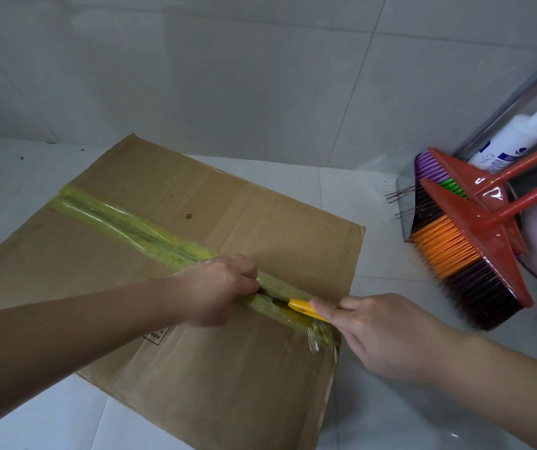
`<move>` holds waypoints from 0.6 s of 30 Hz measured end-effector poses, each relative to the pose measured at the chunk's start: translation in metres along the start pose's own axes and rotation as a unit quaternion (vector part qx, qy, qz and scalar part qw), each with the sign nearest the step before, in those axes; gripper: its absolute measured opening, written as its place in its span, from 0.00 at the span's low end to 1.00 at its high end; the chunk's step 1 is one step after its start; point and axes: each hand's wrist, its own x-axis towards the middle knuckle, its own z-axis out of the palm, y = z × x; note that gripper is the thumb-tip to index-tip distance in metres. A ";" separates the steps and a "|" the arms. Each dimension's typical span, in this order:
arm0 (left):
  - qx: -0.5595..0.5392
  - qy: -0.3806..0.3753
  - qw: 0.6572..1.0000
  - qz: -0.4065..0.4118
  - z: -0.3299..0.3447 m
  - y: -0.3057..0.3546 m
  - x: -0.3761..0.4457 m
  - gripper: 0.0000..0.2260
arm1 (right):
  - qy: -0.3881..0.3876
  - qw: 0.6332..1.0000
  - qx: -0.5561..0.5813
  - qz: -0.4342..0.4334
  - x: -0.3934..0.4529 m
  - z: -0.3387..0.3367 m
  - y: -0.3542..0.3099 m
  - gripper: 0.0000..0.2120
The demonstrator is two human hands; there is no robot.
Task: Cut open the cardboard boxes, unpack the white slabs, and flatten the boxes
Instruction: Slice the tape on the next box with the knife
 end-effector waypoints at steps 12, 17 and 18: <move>-0.002 -0.008 1.000 0.023 0.005 0.017 0.016 0.19 | -0.001 1.000 0.012 0.013 -0.024 0.009 0.012 0.28; 0.007 -0.022 0.999 0.027 0.007 0.021 0.019 0.19 | -0.008 1.000 0.023 0.017 -0.026 0.012 0.012 0.29; 0.006 -0.021 0.999 0.027 0.008 0.021 0.019 0.19 | -0.005 1.000 0.025 0.016 -0.026 0.013 0.013 0.29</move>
